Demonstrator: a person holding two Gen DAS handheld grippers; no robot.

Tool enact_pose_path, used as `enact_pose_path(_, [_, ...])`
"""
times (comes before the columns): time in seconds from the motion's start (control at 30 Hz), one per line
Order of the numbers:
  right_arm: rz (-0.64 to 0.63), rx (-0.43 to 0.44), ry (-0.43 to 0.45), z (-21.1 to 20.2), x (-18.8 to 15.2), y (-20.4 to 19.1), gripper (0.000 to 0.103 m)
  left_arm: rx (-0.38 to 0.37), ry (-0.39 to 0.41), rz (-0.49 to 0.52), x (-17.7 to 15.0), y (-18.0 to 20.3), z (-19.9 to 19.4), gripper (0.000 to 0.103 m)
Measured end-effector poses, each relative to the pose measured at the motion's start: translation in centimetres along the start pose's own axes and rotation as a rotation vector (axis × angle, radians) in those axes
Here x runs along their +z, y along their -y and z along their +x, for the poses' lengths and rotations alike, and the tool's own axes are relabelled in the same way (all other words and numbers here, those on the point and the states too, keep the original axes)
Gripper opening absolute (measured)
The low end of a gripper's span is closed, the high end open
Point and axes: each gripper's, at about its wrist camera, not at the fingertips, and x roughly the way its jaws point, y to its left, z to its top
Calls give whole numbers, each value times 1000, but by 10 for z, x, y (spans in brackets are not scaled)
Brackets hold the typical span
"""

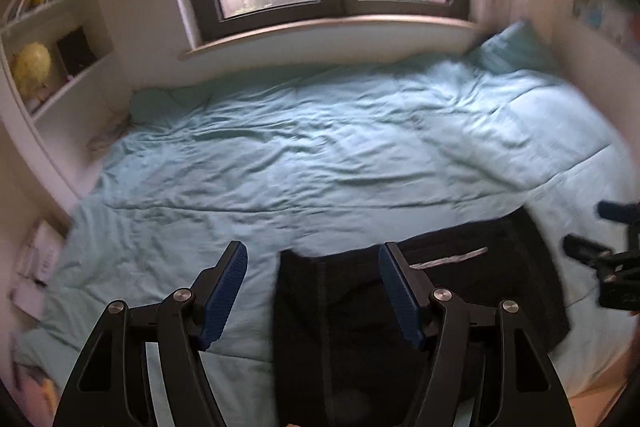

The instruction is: Fold large clothes

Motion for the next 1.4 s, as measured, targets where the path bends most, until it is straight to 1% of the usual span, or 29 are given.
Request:
enact_pose_path(0.13, [15,2,-39,16,-7,3,89,5,-38,-28,-4,-9,10,70])
enact_pose_path(0.3, [36,25,-67,27,-12,9,89,70,-43,-6,-7,-10,16,70])
enact_pose_path(0.53, [38,19,-100,39,-19,14,89,40,-55,-2,-9,-6,21,70])
enact_pose_path(0.63, [33,14,-104,41,-20,13,89,42,-47,23,-10,0,21,70])
enact_pose_path(0.7, [24,-8,-113,44,-21,12,89,61,-29,55,-9,4,20,70])
enact_pose_path(0.77, [10,-24,-121,47,-23,10,89,65,-22,66,-8,5,20,70])
enact_pose_path(0.9, [19,-5,-133,50,-25,11,89,30,-27,43,-5,1,21,70])
enact_pose_path(1.03, [5,-24,-137,52,-25,10,89,39,-37,51,-7,1,24,70])
enact_pose_path(1.2, [18,-9,-150,55,-26,11,89,34,-48,52,-9,1,27,70])
enact_pose_path(1.3, [8,-30,-155,56,-27,9,89,35,-48,56,-10,3,28,70])
enact_pose_path(1.4, [4,-27,-157,57,-28,7,89,32,-53,56,-10,4,29,70])
